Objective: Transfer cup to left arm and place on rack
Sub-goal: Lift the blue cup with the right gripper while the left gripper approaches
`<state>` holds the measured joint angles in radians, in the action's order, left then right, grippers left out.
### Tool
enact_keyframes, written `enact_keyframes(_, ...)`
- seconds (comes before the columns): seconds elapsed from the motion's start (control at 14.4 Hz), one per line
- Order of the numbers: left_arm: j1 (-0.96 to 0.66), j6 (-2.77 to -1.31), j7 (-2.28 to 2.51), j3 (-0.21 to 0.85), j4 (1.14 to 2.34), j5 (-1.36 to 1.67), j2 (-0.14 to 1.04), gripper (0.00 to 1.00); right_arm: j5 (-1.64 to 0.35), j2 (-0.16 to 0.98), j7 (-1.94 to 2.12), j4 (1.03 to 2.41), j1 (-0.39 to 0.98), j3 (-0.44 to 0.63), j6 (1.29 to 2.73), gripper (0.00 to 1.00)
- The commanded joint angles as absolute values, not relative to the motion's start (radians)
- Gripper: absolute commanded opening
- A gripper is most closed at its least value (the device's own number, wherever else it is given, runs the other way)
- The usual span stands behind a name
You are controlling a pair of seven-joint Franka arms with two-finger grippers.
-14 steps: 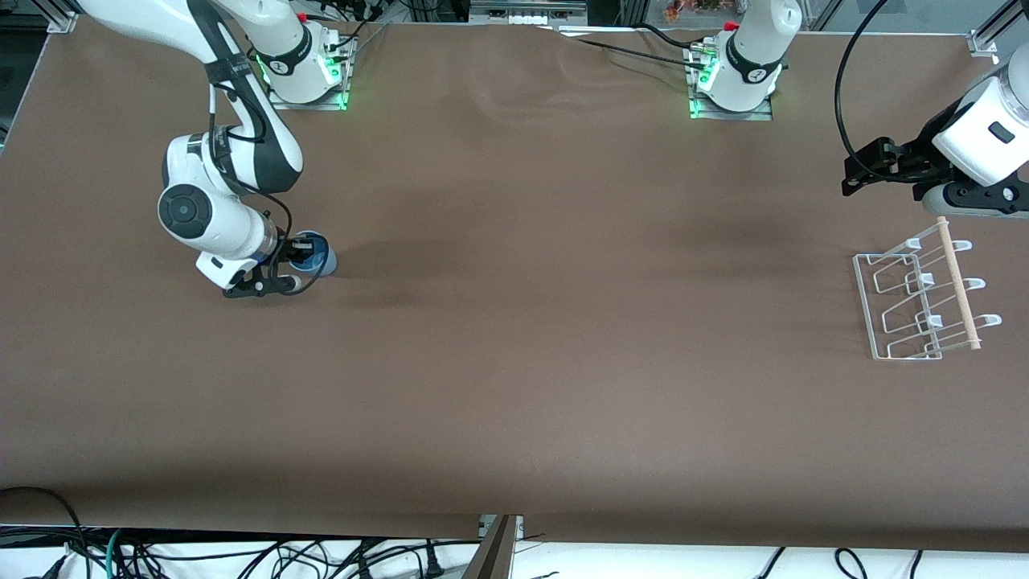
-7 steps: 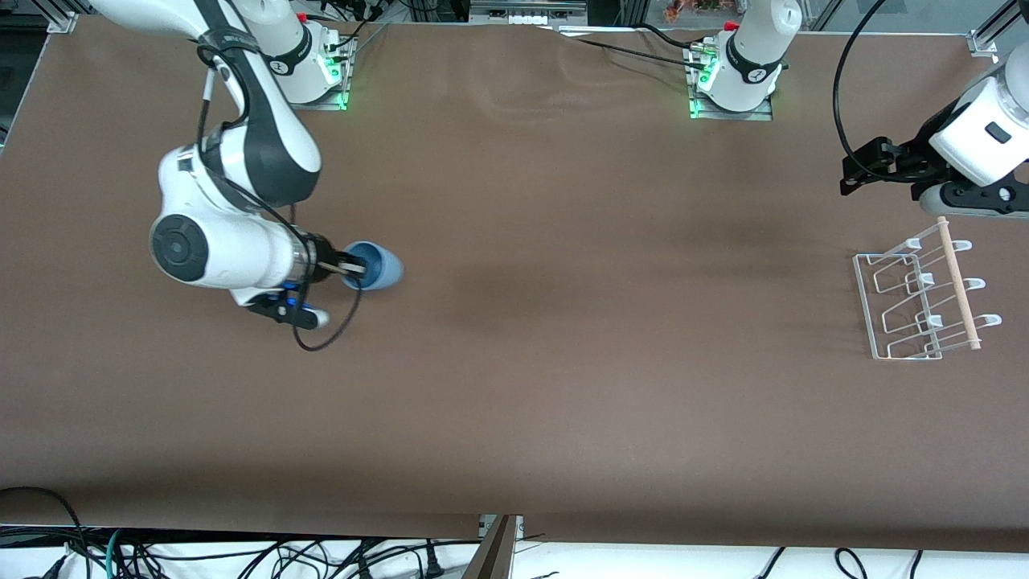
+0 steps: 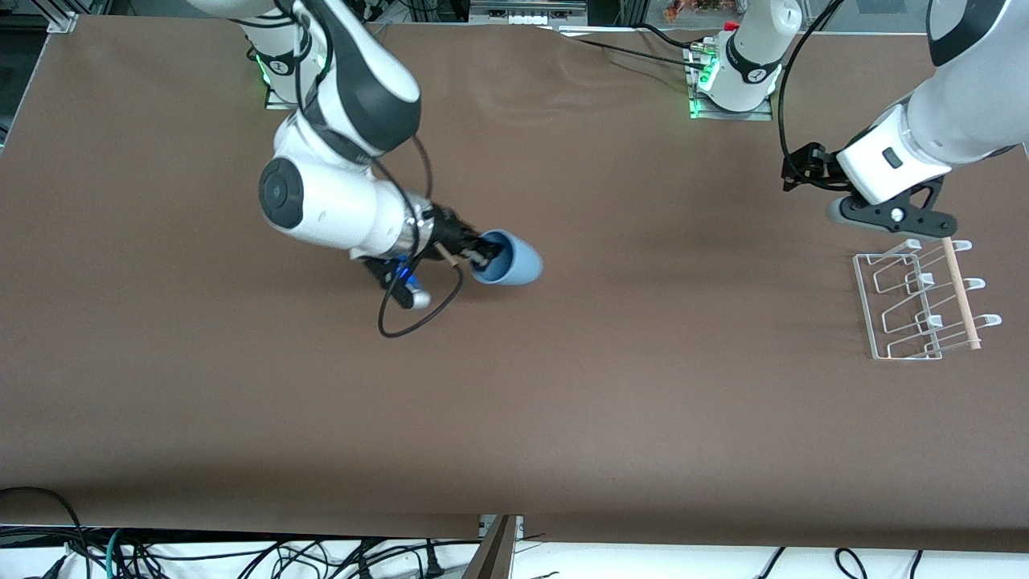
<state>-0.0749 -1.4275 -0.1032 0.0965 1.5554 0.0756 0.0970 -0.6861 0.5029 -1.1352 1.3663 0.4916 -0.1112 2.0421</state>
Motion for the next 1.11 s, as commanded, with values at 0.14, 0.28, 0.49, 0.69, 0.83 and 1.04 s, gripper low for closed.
enact_keyframes(0.14, -0.071, -1.485, -0.397, 0.091, 1.534, 0.193, 0.178, 1.00, -0.851, 0.525, -1.327, 1.217, 0.495, -0.130, 2.049, 0.00)
enact_keyframes(0.28, -0.075, -1.528, -0.461, 0.092, 1.534, 0.259, 0.183, 1.00, -0.856, 0.526, -1.362, 1.201, 0.495, -0.143, 2.051, 0.00)
enact_keyframes(0.49, -0.075, -1.578, -0.608, 0.091, 1.534, 0.394, 0.183, 1.00, -0.862, 0.534, -1.385, 1.198, 0.514, -0.147, 2.059, 0.00)
enact_keyframes(0.69, -0.139, -1.698, -0.710, 0.098, 1.537, 0.433, 0.189, 1.00, -0.870, 0.541, -1.388, 1.200, 0.552, -0.147, 2.121, 0.00)
enact_keyframes(0.83, -0.175, -1.771, -0.728, 0.100, 1.539, 0.446, 0.192, 1.00, -0.883, 0.541, -1.397, 1.198, 0.586, -0.146, 2.157, 0.00)
enact_keyframes(1.04, -0.196, -1.845, -0.897, 0.100, 1.537, 0.536, 0.244, 1.00, -0.891, 0.569, -1.397, 1.198, 0.618, -0.146, 2.198, 0.00)
